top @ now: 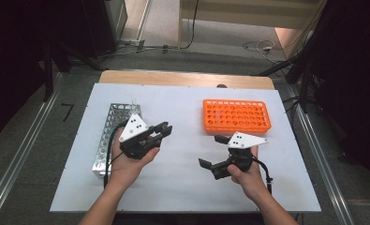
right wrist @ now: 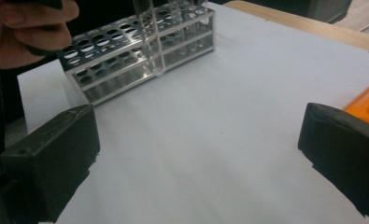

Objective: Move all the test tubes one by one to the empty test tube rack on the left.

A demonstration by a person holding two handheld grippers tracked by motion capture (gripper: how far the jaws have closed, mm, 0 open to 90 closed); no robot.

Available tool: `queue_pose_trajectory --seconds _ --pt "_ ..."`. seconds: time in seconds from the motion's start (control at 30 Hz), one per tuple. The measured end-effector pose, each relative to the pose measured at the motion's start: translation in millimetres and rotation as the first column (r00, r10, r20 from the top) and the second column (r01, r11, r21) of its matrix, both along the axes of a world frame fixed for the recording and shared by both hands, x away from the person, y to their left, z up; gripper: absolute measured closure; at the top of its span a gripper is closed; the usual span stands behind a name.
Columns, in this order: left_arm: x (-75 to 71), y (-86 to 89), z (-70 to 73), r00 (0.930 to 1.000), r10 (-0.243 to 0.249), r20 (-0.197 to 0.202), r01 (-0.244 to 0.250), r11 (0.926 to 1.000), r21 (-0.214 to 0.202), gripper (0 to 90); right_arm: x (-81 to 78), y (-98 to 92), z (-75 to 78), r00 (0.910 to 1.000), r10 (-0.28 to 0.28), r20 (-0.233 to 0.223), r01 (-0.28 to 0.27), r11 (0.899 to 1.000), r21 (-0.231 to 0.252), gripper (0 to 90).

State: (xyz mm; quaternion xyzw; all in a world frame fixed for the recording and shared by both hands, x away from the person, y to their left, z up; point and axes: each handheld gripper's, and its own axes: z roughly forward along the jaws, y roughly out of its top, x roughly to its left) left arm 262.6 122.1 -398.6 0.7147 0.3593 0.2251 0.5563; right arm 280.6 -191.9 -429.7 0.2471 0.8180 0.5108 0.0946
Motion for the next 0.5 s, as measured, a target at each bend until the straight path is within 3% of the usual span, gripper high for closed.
queue_pose_trajectory --seconds 0.2,0.5 --pt "7.4 24.4 5.8 0.9974 0.071 0.012 -0.071 0.9974 -0.015 75.1 5.3 -23.3 -2.0 0.9987 -0.051 0.001 0.051 0.999 -0.003 0.0" --pt "16.7 55.6 8.0 0.9857 0.168 0.009 -0.168 0.9847 -0.047 75.1 6.3 -53.3 -11.0 0.9948 -0.101 -0.009 0.101 0.995 -0.026 0.0"
